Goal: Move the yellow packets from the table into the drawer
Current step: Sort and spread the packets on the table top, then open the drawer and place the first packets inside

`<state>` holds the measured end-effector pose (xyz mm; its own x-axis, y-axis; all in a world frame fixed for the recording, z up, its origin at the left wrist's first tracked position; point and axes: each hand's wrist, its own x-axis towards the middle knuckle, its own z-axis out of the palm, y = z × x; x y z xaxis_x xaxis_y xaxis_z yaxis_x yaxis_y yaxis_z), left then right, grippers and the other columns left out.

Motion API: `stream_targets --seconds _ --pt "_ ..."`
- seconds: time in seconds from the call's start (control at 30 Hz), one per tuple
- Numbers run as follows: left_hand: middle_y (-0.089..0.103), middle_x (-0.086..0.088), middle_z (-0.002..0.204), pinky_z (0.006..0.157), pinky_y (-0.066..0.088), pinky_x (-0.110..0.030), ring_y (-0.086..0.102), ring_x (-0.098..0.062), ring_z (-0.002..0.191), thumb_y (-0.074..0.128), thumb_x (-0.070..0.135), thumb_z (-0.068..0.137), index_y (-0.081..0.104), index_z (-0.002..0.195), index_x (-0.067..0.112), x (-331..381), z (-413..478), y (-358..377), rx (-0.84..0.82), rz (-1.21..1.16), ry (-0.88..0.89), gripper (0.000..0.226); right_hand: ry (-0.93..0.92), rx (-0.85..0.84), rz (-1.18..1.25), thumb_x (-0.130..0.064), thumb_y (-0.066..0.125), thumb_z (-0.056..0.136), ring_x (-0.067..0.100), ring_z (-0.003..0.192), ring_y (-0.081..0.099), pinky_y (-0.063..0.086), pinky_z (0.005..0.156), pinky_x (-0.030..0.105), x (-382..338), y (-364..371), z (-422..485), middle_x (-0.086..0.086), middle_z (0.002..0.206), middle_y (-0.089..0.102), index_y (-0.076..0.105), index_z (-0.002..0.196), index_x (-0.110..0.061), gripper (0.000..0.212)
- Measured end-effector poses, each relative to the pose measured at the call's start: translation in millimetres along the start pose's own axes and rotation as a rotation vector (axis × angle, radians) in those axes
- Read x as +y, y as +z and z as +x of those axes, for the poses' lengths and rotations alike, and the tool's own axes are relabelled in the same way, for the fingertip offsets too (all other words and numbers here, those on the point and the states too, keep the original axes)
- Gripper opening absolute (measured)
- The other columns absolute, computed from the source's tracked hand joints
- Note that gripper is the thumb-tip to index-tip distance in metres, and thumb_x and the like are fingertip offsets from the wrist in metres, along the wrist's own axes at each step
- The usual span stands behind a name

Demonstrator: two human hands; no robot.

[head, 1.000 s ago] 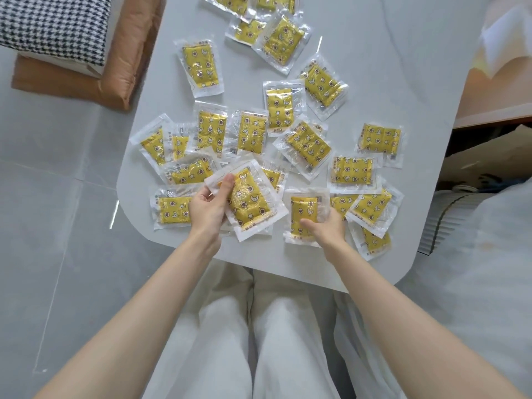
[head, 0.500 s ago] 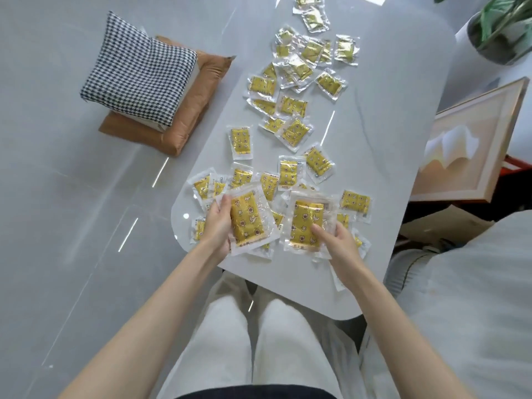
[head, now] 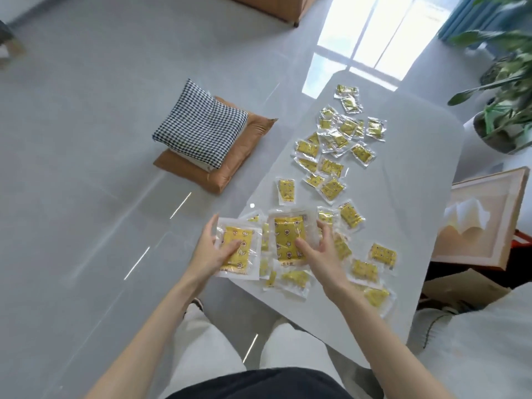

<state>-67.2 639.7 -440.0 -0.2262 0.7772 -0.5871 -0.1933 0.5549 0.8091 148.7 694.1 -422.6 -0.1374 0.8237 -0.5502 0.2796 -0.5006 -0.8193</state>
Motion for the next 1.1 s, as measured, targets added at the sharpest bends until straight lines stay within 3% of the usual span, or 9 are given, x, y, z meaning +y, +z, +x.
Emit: stream_targets --seconds 0.13,0.23,0.4,0.47,0.53,0.67,0.83,0.97,1.1 --pt "0.048 0.0 0.133 0.062 0.052 -0.01 0.056 0.004 0.101 0.062 0.001 0.087 0.027 0.145 0.028 25 -3 -68 -0.016 0.028 0.1 0.073 -0.029 0.009 -0.001 -0.026 0.061 0.091 0.023 0.11 0.061 0.05 0.096 0.045 -23 76 -4 0.002 0.125 0.056 0.033 0.13 -0.037 0.049" --pt "0.046 0.004 0.134 0.063 0.054 -0.014 0.058 -0.013 0.115 0.063 0.003 0.087 0.028 0.145 0.032 43 3 -130 -0.027 0.079 0.147 0.073 -0.054 0.024 0.018 -0.019 0.059 0.093 0.021 0.097 0.065 0.053 0.09 0.047 -41 135 -1 0.001 0.105 0.061 0.033 0.135 -0.028 0.05" --pt "0.041 0.006 0.138 0.065 0.048 -0.003 0.033 -0.008 0.129 0.061 0.004 0.089 0.037 0.139 0.029 75 20 -209 -0.071 0.197 0.195 0.061 -0.079 0.022 0.072 -0.014 0.056 0.095 -0.001 0.078 0.061 0.046 0.052 0.007 -75 208 13 -0.013 0.094 0.058 0.032 0.124 -0.031 0.041" --pt "0.044 0.004 0.137 0.078 0.052 -0.011 0.033 -0.009 0.133 0.061 0.008 0.09 0.046 0.129 0.032 86 33 -232 -0.088 0.252 0.204 0.049 -0.081 0.021 0.084 -0.015 0.057 0.095 0.005 0.081 0.065 0.051 0.056 0.011 -93 230 22 -0.005 0.102 0.063 0.034 0.125 -0.032 0.041" --pt "0.052 0.003 0.129 0.095 0.051 -0.032 0.044 -0.019 0.132 0.062 0.012 0.09 0.054 0.117 0.035 97 52 -251 -0.089 0.303 0.208 0.036 -0.095 0.033 0.106 -0.014 0.057 0.094 0.009 0.085 0.068 0.057 0.066 0.021 -107 248 33 -0.002 0.109 0.065 0.037 0.126 -0.029 0.04" --pt "0.063 -0.001 0.119 0.104 0.042 -0.052 0.051 -0.033 0.126 0.063 0.012 0.089 0.064 0.101 0.034 126 90 -271 -0.113 0.315 0.187 0.025 -0.109 0.055 0.122 -0.013 0.057 0.094 0.01 0.087 0.068 0.056 0.062 0.019 -136 269 60 -0.001 0.11 0.065 0.041 0.125 -0.022 0.037" --pt "0.063 0.002 0.12 0.101 0.046 -0.047 0.054 -0.026 0.122 0.061 0.019 0.091 0.067 0.097 0.037 171 155 -276 -0.158 0.358 0.197 0.02 -0.126 0.088 0.145 -0.016 0.06 0.092 0.016 0.093 0.069 0.06 0.073 0.03 -170 284 115 0.002 0.114 0.065 0.045 0.12 -0.027 0.034" --pt "0.058 0.008 0.123 0.081 0.048 -0.018 0.056 -0.008 0.111 0.059 0.032 0.091 0.063 0.108 0.033 215 208 -265 -0.225 0.439 0.189 0.018 -0.134 0.05 0.187 -0.015 0.058 0.094 0.016 0.093 0.069 0.058 0.069 0.024 -206 294 165 0.003 0.114 0.066 0.046 0.116 -0.03 0.03" --pt "0.049 0.009 0.127 0.104 0.038 -0.033 0.041 -0.009 0.124 0.063 0.039 0.086 0.055 0.128 0.021 253 259 -251 -0.259 0.511 0.132 0.046 -0.116 0.034 0.239 -0.013 0.056 0.095 0.011 0.089 0.069 0.055 0.063 0.019 -242 294 208 0.001 0.111 0.066 0.045 0.118 -0.029 0.03"
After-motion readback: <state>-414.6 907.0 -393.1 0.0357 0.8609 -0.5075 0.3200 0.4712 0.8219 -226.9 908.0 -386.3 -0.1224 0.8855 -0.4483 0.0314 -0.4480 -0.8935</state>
